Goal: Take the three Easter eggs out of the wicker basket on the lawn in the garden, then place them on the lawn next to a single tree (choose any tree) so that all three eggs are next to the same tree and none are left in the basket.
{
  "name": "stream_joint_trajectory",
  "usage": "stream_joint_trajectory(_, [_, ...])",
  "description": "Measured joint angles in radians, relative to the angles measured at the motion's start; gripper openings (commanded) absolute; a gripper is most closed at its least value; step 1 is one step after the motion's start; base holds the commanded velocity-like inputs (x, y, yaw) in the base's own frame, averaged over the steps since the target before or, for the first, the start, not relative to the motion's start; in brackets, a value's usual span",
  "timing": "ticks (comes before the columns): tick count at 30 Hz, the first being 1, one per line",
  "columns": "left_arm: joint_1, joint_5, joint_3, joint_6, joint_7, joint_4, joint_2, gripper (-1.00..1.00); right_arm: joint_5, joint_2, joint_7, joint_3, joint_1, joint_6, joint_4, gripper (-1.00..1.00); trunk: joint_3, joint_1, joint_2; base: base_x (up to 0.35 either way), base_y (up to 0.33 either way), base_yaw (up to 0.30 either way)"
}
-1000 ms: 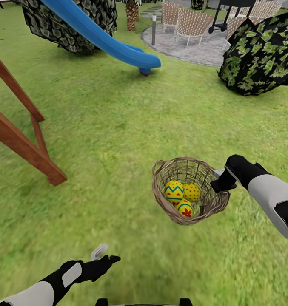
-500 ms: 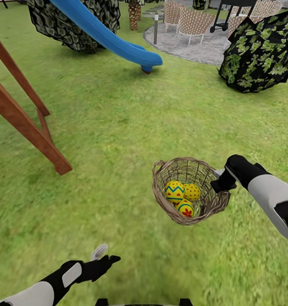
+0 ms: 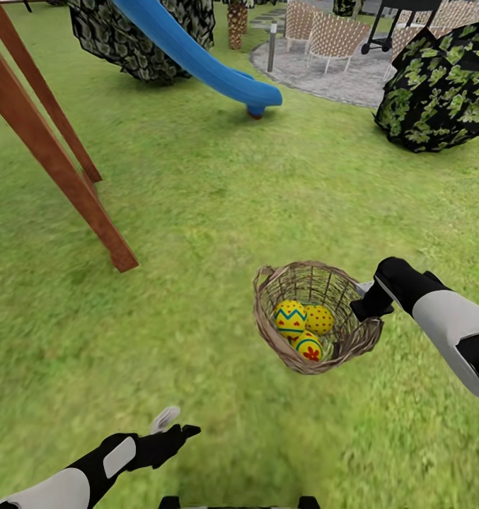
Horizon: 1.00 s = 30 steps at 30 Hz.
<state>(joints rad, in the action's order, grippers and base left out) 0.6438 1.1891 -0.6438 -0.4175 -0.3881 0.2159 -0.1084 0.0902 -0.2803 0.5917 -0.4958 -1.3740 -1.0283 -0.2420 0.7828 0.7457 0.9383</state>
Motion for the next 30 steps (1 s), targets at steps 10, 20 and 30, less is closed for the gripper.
stream_joint_trajectory(10, [0.000,0.000,0.000,0.000,0.000,0.000,-0.002,1.00,-0.006,0.000,0.000,0.000,0.000,-0.001,0.003,-1.00,0.000,-0.001,0.000,-0.024,0.007,0.214])
stream_joint_trajectory(20, [-0.012,0.000,0.000,0.018,-0.003,0.000,-0.002,1.00,-0.005,0.001,0.000,0.000,0.000,0.000,0.003,-1.00,0.000,0.000,0.000,-0.211,0.000,0.240])
stream_joint_trajectory(30, [-0.012,0.000,0.000,0.019,-0.004,0.000,-0.002,1.00,-0.005,0.003,0.000,-0.004,0.000,0.000,0.009,-1.00,0.000,0.000,0.000,-0.342,0.000,0.240])
